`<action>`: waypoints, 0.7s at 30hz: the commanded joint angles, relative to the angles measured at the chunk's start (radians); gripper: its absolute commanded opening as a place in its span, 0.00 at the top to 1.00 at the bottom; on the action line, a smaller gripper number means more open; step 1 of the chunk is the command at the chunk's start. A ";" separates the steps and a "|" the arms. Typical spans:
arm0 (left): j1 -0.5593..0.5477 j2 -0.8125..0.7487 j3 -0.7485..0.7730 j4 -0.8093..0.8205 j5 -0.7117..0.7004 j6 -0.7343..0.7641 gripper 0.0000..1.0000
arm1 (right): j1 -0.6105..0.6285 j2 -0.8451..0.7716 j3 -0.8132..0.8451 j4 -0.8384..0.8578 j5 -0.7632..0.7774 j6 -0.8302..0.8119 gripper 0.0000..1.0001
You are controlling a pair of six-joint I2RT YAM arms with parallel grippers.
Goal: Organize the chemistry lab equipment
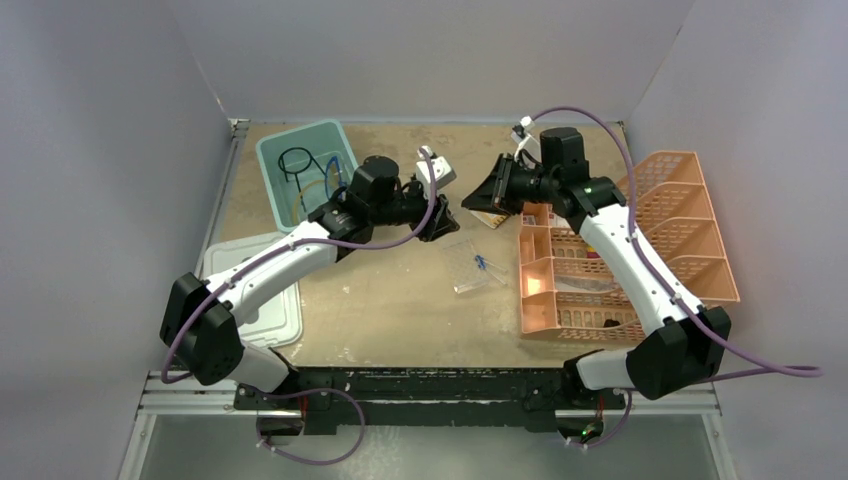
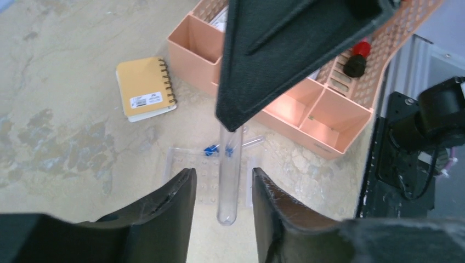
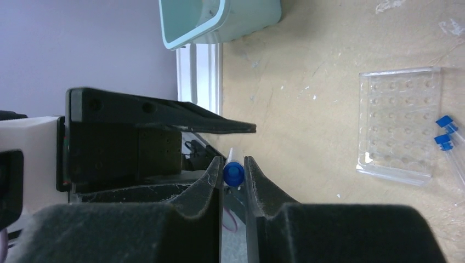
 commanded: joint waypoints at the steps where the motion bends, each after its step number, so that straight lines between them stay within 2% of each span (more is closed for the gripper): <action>1: 0.009 -0.036 -0.003 0.009 -0.152 -0.051 0.54 | 0.000 -0.013 0.006 0.034 0.080 -0.091 0.89; 3: 0.028 -0.054 -0.048 0.027 -0.274 -0.094 0.47 | 0.001 -0.011 0.008 0.048 0.225 -0.185 0.89; 5: 0.057 -0.082 -0.106 0.070 -0.396 -0.181 0.47 | 0.004 -0.001 -0.005 0.058 0.307 -0.240 0.92; 8: 0.096 -0.122 -0.165 0.078 -0.460 -0.292 0.46 | 0.028 0.005 -0.030 0.091 0.416 -0.296 0.93; 10: 0.101 -0.148 -0.190 0.104 -0.506 -0.336 0.46 | 0.070 0.014 -0.040 0.102 0.512 -0.336 0.93; 14: 0.115 -0.211 -0.245 0.136 -0.741 -0.473 0.46 | 0.203 0.057 -0.081 0.153 0.714 -0.411 0.93; 18: 0.211 -0.252 -0.209 0.055 -0.779 -0.561 0.46 | 0.321 0.103 -0.112 0.208 0.839 -0.428 0.93; 21: 0.239 -0.276 -0.148 -0.031 -0.810 -0.541 0.46 | 0.372 0.130 -0.160 0.286 0.877 -0.443 0.93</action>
